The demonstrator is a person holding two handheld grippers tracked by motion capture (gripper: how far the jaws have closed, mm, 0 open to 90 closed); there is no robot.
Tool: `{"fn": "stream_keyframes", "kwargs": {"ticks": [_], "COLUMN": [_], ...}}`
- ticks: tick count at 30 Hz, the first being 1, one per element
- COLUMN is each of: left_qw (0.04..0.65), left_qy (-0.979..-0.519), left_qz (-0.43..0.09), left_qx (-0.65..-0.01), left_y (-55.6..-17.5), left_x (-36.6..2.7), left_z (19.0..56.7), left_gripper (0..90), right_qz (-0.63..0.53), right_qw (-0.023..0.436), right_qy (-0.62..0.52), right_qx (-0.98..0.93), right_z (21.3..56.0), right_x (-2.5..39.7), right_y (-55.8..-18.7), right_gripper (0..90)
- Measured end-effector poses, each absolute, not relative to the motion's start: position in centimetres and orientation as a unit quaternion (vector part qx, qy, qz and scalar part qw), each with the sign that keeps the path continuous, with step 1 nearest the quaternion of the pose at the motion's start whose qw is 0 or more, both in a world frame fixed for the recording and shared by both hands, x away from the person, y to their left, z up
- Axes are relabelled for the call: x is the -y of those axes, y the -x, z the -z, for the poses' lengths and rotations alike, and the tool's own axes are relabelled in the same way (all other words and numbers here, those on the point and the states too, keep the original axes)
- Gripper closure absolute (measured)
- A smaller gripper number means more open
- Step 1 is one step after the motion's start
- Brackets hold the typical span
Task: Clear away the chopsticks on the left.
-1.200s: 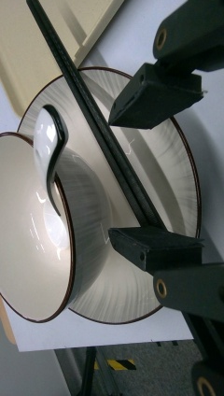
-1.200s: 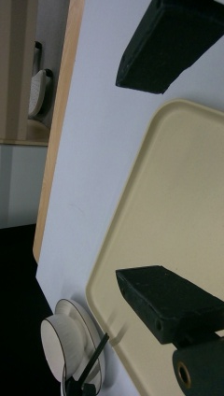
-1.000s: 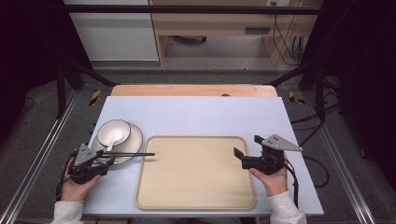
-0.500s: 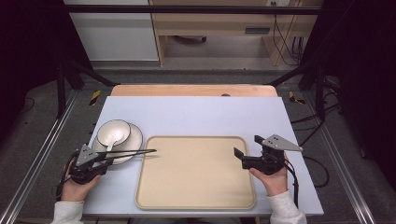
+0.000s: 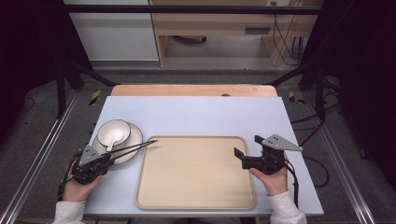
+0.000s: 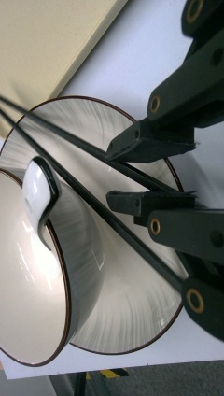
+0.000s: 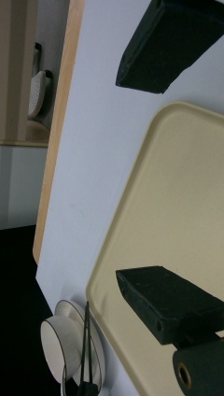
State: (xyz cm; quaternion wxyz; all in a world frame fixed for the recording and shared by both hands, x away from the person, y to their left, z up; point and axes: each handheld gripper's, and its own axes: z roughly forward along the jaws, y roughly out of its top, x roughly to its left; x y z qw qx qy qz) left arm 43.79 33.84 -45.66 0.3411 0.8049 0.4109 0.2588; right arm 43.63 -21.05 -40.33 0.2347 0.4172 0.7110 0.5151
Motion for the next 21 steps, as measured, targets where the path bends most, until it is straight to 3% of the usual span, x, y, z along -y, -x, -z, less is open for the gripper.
{"fn": "stream_keyframes", "kwargs": {"ticks": [9, 21], "left_qw": [0.335, 0.338], "left_qy": [-0.809, -0.806], "left_qz": [-0.257, -0.235], "left_qx": [-0.410, -0.425], "left_y": [-43.7, -44.9], "left_x": [-33.3, -32.4], "left_z": [45.5, 45.6], "left_gripper": [82.3, 75.4], "right_qz": [-0.514, -0.514], "right_qw": [0.235, 0.233], "right_qy": [-0.418, -0.419], "right_qx": [-0.711, -0.712], "right_z": [40.4, 40.4], "right_x": [21.1, 20.9], "right_y": [-43.7, -43.7], "right_gripper": [7.4, 7.4]}}
